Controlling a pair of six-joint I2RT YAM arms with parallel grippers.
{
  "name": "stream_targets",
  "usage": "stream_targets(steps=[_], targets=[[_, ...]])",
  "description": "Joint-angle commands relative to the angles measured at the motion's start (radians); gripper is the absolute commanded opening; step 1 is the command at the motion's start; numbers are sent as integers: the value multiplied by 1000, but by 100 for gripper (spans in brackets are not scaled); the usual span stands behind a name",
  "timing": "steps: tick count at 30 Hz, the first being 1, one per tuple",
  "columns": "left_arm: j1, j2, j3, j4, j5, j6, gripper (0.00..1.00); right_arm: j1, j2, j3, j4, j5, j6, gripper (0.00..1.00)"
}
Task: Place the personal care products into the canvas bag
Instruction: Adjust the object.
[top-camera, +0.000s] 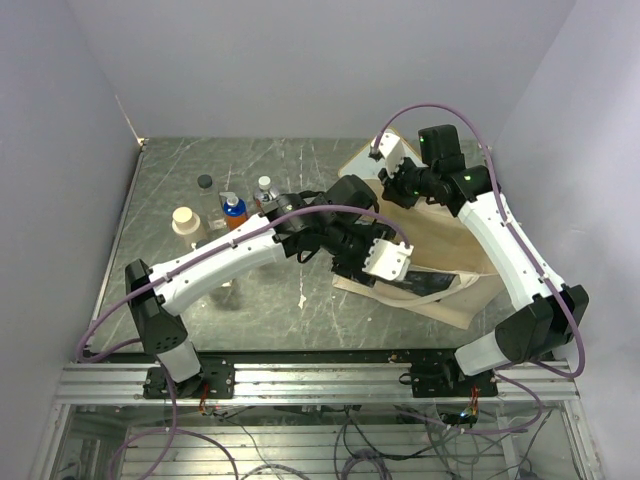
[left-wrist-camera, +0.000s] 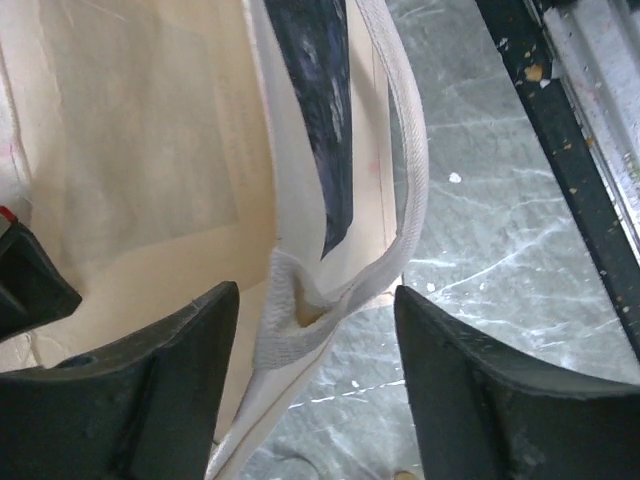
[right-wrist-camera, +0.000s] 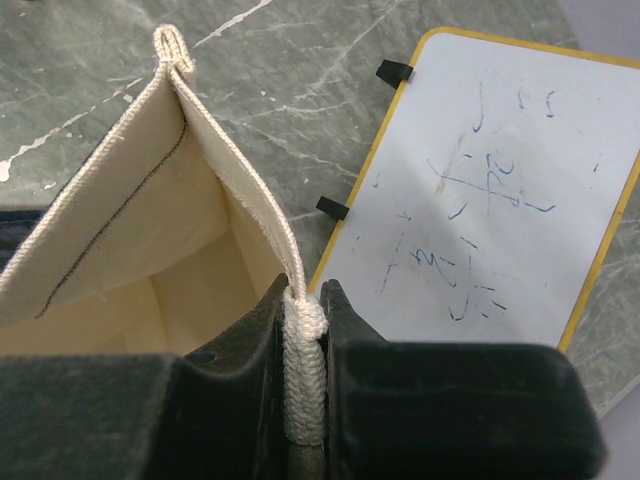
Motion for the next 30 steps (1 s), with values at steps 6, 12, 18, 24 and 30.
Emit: stream_targets(steps=[6, 12, 18, 24, 30], targets=[[-1, 41, 33, -37, 102, -81, 7, -3, -19, 0, 58, 56, -46, 0], [-1, -30, 56, -41, 257, -177, 7, -3, -21, -34, 134, 200, -187, 0], [-1, -75, 27, -21, 367, -239, 7, -3, -30, -67, 205, 263, -242, 0], [26, -140, -79, 134, 314, -323, 7, -3, -49, -91, 180, 233, -262, 0], [55, -156, -97, 150, 257, -296, 7, -3, -71, -84, 124, 159, -237, 13]])
